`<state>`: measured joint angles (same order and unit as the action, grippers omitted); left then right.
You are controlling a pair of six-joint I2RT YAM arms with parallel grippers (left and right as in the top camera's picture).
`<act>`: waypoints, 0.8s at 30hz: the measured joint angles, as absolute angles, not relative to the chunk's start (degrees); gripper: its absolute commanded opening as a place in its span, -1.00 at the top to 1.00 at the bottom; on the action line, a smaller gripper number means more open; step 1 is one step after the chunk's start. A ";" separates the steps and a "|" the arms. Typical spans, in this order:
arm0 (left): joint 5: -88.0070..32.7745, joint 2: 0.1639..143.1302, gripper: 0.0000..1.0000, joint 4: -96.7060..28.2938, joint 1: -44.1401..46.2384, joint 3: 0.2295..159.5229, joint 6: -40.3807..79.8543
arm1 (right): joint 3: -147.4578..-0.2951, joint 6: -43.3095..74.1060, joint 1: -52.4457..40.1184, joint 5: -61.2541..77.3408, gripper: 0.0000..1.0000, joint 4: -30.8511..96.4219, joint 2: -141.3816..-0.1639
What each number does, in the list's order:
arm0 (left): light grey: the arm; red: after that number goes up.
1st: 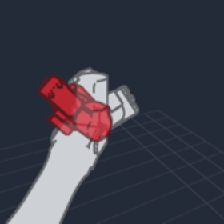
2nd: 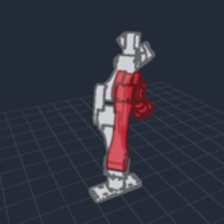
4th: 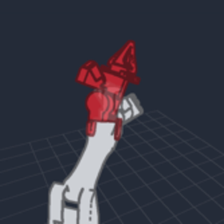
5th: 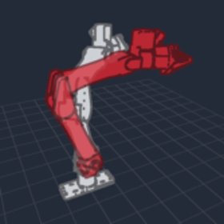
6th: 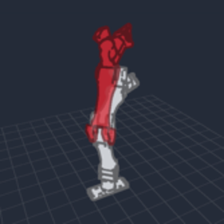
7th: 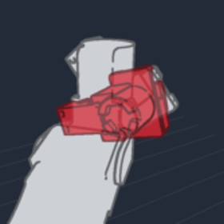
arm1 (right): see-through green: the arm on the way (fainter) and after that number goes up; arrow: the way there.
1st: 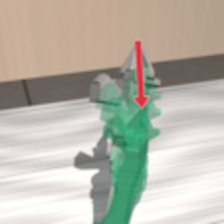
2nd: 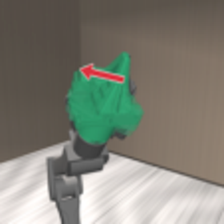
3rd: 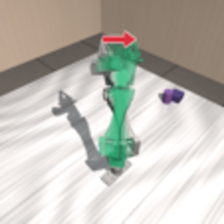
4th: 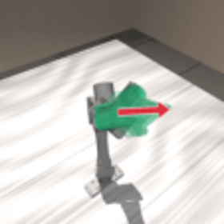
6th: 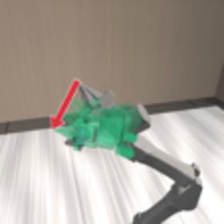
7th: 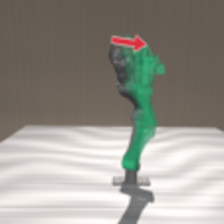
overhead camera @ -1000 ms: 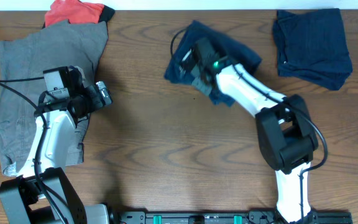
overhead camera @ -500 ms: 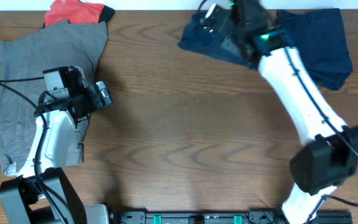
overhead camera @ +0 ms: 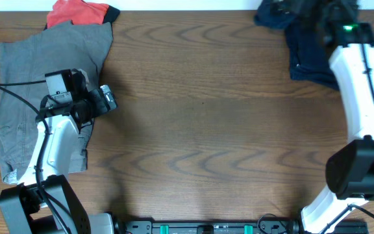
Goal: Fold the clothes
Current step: 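Grasp the folded navy shorts with the right gripper and carry them top right, then place the shorts onto the folded navy stack and release the right gripper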
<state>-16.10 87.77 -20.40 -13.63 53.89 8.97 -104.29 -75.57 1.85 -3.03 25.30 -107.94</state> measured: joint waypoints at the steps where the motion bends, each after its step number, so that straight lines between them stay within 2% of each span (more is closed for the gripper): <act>1: -16.12 87.77 -0.96 -20.40 -13.63 53.89 8.97 | -104.29 -76.25 3.36 -0.82 0.98 24.62 -107.94; 11: -16.10 87.77 -0.96 -20.40 -13.63 53.89 8.97 | -104.29 -78.81 16.34 16.51 0.98 16.56 -108.81; 24: -16.10 87.77 -0.96 -19.77 -13.63 53.89 8.97 | -104.31 -78.98 17.65 21.54 0.98 12.03 -118.74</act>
<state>-16.10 87.77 -19.77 -13.63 53.89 8.97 -104.31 -78.98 17.65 21.54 12.03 -118.74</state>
